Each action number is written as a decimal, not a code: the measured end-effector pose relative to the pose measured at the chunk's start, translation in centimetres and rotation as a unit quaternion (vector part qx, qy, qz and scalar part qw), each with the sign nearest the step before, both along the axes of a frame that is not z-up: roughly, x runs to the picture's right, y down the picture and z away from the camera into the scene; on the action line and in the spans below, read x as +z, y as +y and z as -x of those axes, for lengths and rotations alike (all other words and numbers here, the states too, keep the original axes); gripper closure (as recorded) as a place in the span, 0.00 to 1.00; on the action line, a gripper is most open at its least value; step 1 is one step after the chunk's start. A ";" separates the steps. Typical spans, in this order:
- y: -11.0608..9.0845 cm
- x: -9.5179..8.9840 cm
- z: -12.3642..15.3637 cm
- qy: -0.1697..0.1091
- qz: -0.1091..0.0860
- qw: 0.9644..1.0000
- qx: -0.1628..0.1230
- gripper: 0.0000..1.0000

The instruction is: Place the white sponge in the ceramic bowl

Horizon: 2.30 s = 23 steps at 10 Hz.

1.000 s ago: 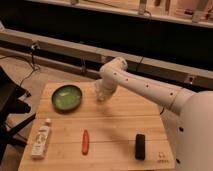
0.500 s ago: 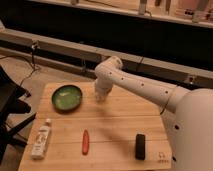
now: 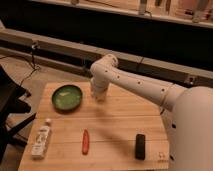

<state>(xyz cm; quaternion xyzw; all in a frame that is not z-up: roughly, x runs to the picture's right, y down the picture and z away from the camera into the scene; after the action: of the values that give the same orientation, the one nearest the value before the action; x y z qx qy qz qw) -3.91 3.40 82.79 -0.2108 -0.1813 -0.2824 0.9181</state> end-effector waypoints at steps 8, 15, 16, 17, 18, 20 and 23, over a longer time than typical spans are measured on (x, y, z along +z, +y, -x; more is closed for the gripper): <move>-1.0 -0.5 3.3 -0.022 -0.010 1.000 -0.015 1.00; -1.5 -0.3 5.3 -0.036 -0.017 0.999 -0.027 1.00; -1.6 -0.2 5.5 -0.038 -0.019 0.999 -0.028 1.00; -1.6 -0.2 6.3 -0.042 -0.023 0.998 -0.031 1.00; -1.6 -0.2 6.9 -0.045 -0.022 0.998 -0.033 1.00; -1.8 -0.1 6.9 -0.045 -0.024 0.998 -0.032 1.00; -1.8 -0.1 7.5 -0.052 -0.027 0.998 -0.038 1.00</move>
<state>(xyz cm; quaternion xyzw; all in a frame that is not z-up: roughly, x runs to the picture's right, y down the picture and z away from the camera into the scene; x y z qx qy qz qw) -11.40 1.60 82.72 -0.1779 -0.2130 -0.3324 0.9014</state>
